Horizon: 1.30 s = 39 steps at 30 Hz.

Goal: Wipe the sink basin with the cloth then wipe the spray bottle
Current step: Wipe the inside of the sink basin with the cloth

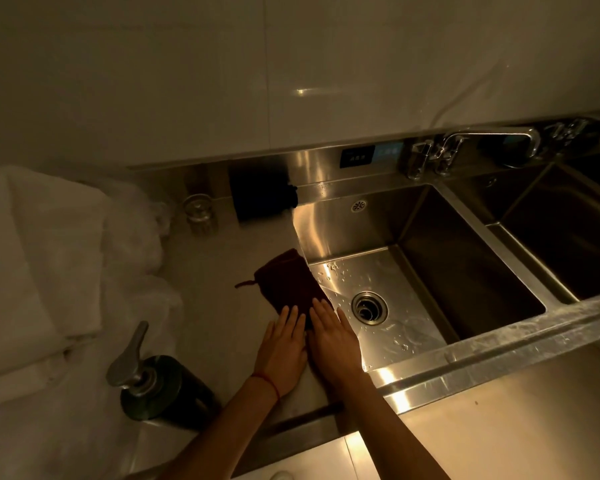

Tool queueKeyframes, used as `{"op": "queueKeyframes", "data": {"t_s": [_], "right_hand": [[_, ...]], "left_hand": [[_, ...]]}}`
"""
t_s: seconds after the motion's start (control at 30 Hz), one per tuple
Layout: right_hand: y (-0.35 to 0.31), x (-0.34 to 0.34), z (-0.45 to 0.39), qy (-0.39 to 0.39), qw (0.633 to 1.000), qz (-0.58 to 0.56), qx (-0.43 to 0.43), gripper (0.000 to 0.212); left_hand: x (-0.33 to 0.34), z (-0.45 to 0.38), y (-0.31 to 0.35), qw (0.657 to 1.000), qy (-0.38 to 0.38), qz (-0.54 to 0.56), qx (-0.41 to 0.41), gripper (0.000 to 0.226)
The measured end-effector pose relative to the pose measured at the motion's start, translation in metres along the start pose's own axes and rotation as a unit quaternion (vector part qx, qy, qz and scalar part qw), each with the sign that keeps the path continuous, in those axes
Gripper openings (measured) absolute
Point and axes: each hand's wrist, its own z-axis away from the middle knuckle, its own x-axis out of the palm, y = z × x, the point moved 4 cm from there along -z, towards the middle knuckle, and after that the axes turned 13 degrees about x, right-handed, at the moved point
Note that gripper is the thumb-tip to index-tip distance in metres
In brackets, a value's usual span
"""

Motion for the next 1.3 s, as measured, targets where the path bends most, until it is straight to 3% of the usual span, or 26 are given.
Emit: {"op": "queueKeyframes", "data": {"t_s": [0.27, 0.5, 0.73, 0.9, 1.1, 1.3], "right_hand": [[0.013, 0.000, -0.011, 0.007, 1.000, -0.012, 0.020, 0.048], [-0.005, -0.006, -0.009, 0.035, 0.999, -0.002, 0.036, 0.048], [-0.018, 0.011, -0.022, -0.009, 0.999, -0.012, 0.034, 0.063], [-0.019, 0.014, -0.027, -0.023, 0.999, 0.018, 0.034, 0.057], [-0.015, -0.001, -0.028, 0.011, 0.999, 0.049, 0.015, 0.050], [-0.013, 0.002, -0.032, -0.023, 0.998, 0.060, -0.012, 0.048]], "left_hand": [[-0.001, -0.010, 0.007, 0.999, 0.025, 0.037, 0.015, 0.056], [-0.007, -0.011, -0.015, 0.996, 0.079, 0.032, -0.031, 0.053], [-0.010, -0.021, -0.029, 0.995, 0.060, 0.031, -0.068, 0.058], [-0.009, -0.026, -0.032, 0.996, 0.057, 0.016, -0.065, 0.059], [-0.012, -0.035, -0.030, 0.997, 0.043, 0.002, -0.059, 0.064], [-0.016, -0.042, -0.027, 0.998, 0.042, -0.012, -0.046, 0.061]]}}
